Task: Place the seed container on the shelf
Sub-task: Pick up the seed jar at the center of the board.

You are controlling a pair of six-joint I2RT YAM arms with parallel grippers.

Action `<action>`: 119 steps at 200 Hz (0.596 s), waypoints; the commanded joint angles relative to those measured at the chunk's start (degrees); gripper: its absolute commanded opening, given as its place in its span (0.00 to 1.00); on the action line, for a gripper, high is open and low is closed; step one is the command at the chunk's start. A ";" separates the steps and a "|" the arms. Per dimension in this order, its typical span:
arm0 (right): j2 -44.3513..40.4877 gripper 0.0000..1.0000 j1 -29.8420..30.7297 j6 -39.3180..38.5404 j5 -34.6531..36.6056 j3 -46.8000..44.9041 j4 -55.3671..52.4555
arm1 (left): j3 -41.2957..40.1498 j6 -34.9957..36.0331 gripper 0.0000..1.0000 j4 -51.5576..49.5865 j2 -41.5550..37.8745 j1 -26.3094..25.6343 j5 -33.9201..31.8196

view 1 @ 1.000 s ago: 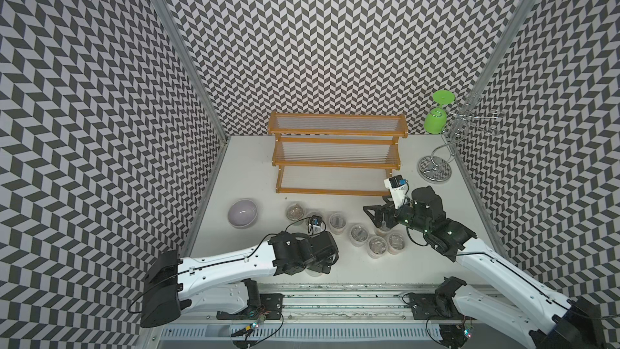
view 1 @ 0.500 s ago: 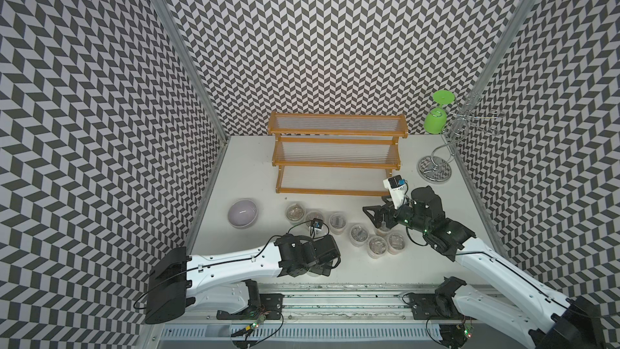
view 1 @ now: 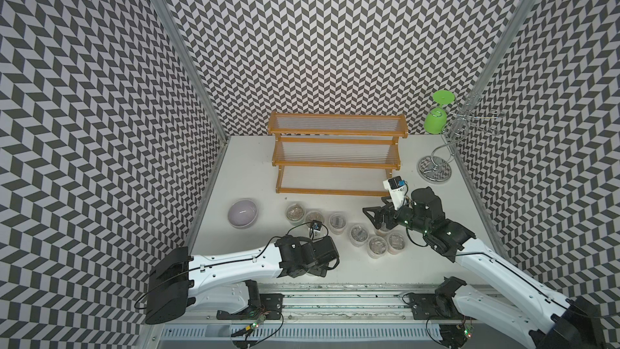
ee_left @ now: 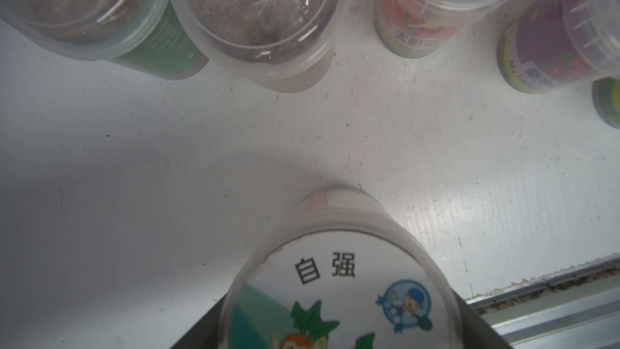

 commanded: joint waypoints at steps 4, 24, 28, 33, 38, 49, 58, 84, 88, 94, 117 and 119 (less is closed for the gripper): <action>-0.79 0.99 0.23 -0.43 0.34 -0.04 2.69 | 0.84 0.74 0.79 0.01 -0.86 0.77 -1.03; -0.91 0.99 0.23 -0.45 0.44 -0.11 2.93 | 1.98 0.86 0.74 -1.21 -0.72 0.79 -1.63; -0.93 1.00 0.21 -0.43 0.36 -0.11 2.95 | 2.25 0.93 0.73 -1.43 -0.73 0.85 -1.77; -0.94 1.00 0.25 -0.51 0.20 -0.04 3.03 | 2.74 1.18 0.72 -1.86 -0.76 0.94 -1.92; -0.98 1.00 0.28 -0.53 -0.05 -0.02 3.03 | 3.29 1.45 0.72 -2.25 -0.86 1.02 -2.12; -1.25 1.00 0.22 -0.61 -0.50 0.06 3.30 | 4.87 2.59 0.70 -3.08 -1.12 1.45 -1.94; -1.56 0.99 0.20 -0.77 -1.20 0.07 3.75 | 6.67 4.24 0.69 -3.82 -1.62 2.22 -1.54; -3.31 1.00 0.25 -1.93 -5.47 -0.18 6.97 | 12.39 11.28 0.64 -4.98 -4.72 6.71 0.90; -3.64 1.00 0.22 -2.14 -6.09 -0.28 7.66 | 13.19 12.78 0.64 -4.95 -5.44 7.80 1.78; -4.07 1.00 0.28 -2.23 -6.89 -0.50 8.76 | 14.28 15.09 0.64 -4.80 -6.24 9.77 3.20; -5.82 0.99 0.94 -4.03 -9.12 -1.57 13.06 | 19.80 23.50 0.61 -4.16 -8.45 17.18 11.17; -5.97 0.99 1.04 -4.32 -9.20 -1.66 13.34 | 20.37 24.18 0.61 -4.11 -8.52 17.76 11.73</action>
